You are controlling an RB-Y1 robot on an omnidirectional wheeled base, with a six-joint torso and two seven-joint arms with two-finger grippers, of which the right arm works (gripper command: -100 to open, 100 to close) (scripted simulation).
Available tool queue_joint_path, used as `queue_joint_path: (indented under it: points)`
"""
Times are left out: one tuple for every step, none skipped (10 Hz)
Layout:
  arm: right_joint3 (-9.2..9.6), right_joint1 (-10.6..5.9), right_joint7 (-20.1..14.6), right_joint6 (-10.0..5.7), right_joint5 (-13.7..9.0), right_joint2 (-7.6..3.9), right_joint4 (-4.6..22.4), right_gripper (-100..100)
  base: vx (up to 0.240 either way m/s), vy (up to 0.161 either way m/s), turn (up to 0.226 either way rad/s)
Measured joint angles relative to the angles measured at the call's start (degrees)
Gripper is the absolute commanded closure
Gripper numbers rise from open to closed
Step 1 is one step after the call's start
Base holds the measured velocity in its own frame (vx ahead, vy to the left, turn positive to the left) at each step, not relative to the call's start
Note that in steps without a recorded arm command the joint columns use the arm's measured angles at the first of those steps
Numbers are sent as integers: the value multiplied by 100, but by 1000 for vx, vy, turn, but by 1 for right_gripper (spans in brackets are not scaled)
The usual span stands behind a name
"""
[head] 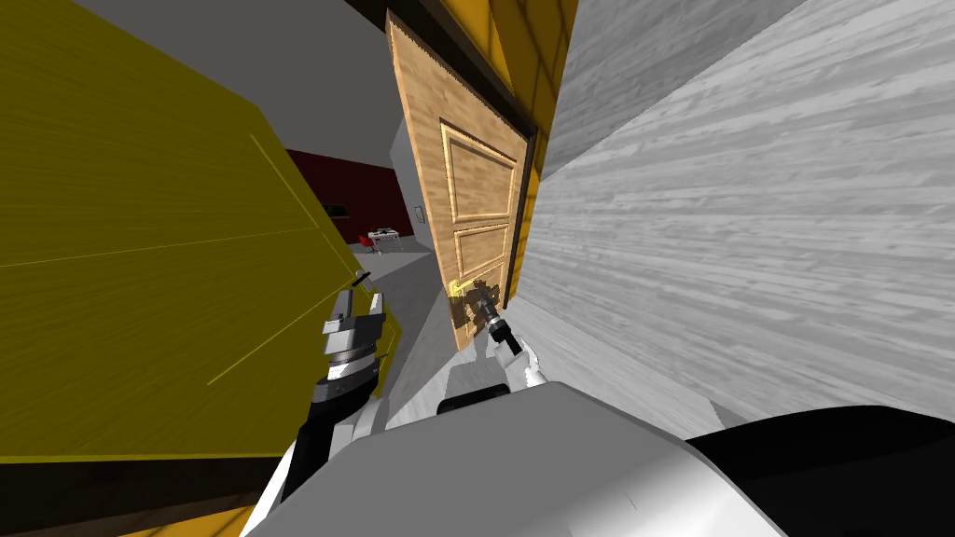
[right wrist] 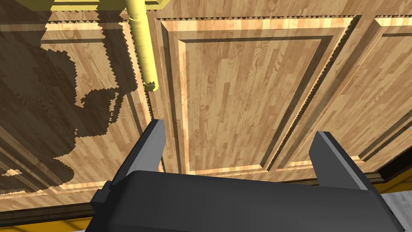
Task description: Push the door open
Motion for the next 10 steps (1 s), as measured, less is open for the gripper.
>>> queue_joint_path:
  points:
    - [57,-99,-3,50,-14,4,144,-100,52,-106,137]
    - [120,-167,3,103,-21,14,259,-100,52,-105,140]
    - [182,-232,4,159,-32,13,359,-100,60,-118,115]
    - [237,-313,-8,223,-50,-2,460,-100,33,-82,41]
    - [255,-373,-11,224,-57,7,574,-100,13,-65,60]
    - [286,-429,-17,223,-67,1,677,-100,38,-82,111]
    - [326,-504,-24,262,-80,0,775,-100,56,-101,111]
    - [379,-551,-24,310,-88,3,853,-100,46,-99,102]
    - [421,-623,-21,318,-96,18,997,-100,43,-107,79]
    - [463,-671,-19,353,-103,26,1071,-100,58,-109,86]
